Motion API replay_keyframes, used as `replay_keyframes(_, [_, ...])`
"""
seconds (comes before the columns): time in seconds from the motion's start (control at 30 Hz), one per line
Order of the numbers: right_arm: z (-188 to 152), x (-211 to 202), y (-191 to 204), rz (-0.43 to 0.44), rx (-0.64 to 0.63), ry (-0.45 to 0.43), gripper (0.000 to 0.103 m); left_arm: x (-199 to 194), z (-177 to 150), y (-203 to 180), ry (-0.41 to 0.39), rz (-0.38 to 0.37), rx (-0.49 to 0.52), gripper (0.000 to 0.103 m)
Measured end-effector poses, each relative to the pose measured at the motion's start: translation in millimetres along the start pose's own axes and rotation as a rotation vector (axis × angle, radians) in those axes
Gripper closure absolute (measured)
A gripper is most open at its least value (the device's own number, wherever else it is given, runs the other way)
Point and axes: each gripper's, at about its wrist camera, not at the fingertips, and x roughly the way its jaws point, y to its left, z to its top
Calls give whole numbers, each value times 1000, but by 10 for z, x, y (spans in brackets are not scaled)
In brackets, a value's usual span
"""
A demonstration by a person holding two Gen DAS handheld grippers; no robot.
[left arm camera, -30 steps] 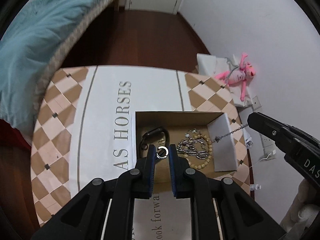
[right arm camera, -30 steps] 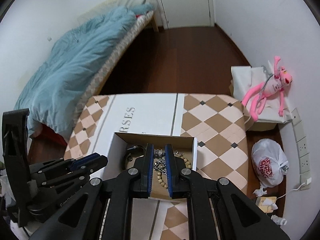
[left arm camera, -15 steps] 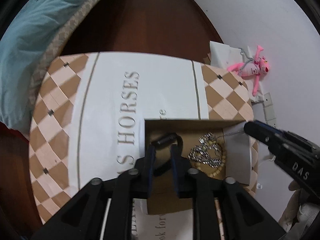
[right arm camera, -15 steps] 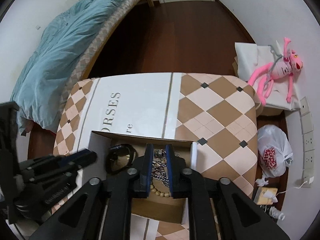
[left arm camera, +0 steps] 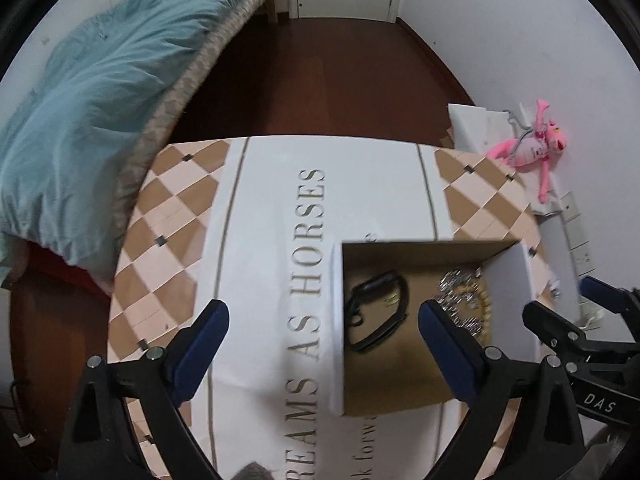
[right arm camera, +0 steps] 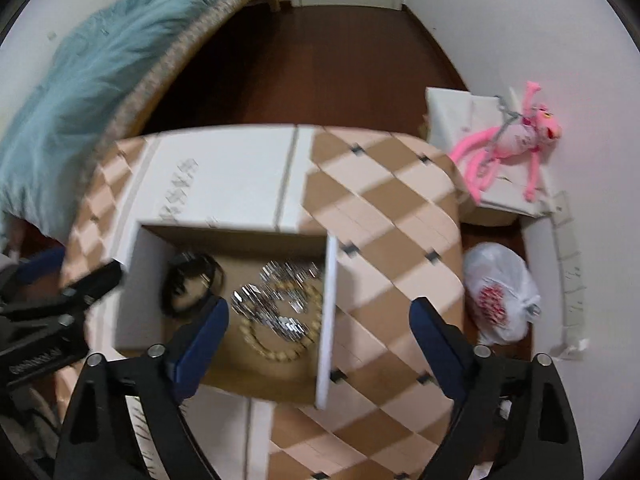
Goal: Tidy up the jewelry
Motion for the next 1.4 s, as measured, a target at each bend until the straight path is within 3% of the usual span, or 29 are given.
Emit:
replay_keyframes(0.17, [-269, 53, 2, -25, 22, 12, 5, -7, -218, -36, -21, 61, 41, 5])
replay_keyframes(0.4, [-508, -211, -9, -26, 64, -41, 5, -240, -412, 6, -39, 57, 14, 4])
replay_keyframes(0.73, [-919, -1180, 27, -35, 90, -200, 5, -1098, -801, 11, -171, 86, 25, 4])
replay_keyframes(1.1, [-1434, -2192, 19, -69, 110, -361, 5, -1990, -1142, -55, -301, 57, 16, 4])
replay_keyframes(1.33, [-1658, -2747, -37, -94, 120, -440, 4, -2371, -1261, -58, -354, 30, -7, 4])
replay_keyframes(1.4, [-1693, -2848, -25, -95, 118, -453, 0, -2438, -1280, -52, -362, 25, -16, 4])
